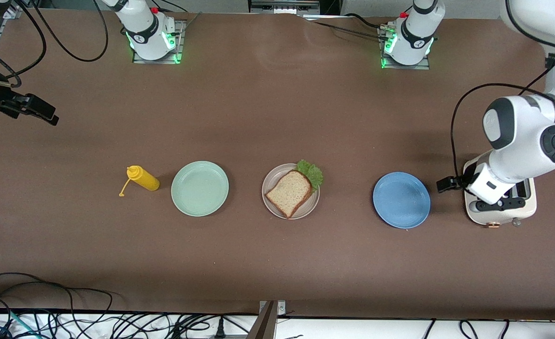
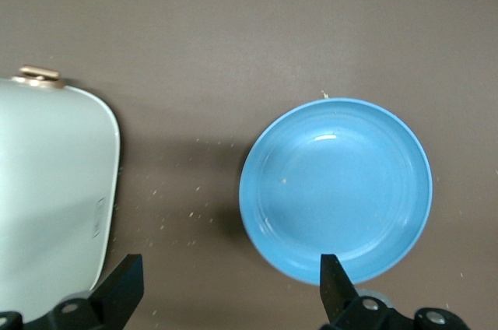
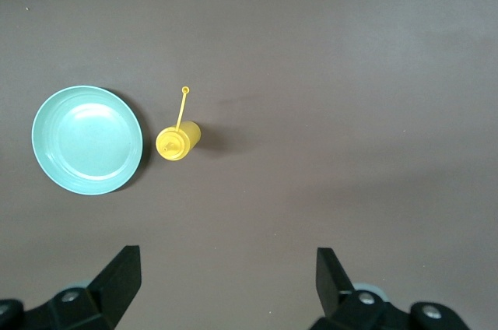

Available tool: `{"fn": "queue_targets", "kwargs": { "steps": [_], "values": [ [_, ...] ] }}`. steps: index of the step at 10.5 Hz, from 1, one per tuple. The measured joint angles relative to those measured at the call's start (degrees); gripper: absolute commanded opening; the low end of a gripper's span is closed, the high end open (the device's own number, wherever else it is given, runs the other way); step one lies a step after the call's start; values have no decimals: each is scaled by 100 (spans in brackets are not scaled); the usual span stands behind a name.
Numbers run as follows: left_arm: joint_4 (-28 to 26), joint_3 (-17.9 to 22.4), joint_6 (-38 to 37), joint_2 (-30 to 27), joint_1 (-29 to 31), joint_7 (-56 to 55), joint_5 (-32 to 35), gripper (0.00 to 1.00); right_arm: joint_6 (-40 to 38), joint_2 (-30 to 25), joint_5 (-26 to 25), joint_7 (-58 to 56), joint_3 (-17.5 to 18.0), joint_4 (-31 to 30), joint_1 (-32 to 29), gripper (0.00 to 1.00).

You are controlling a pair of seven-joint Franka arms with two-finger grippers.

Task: Make sandwich on beige plate with both arms

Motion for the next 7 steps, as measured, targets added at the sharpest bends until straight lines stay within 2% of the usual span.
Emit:
{"fn": "queue_targets", "kwargs": {
  "steps": [4, 7],
  "values": [
    [8, 0, -1125, -725, 56, 20, 69, 100, -7, 9, 0, 7, 0, 10, 1, 100],
    [12, -12, -1668, -1192, 58, 20, 179, 100, -31, 6, 0, 18, 1, 34, 1, 100]
  ]
}}
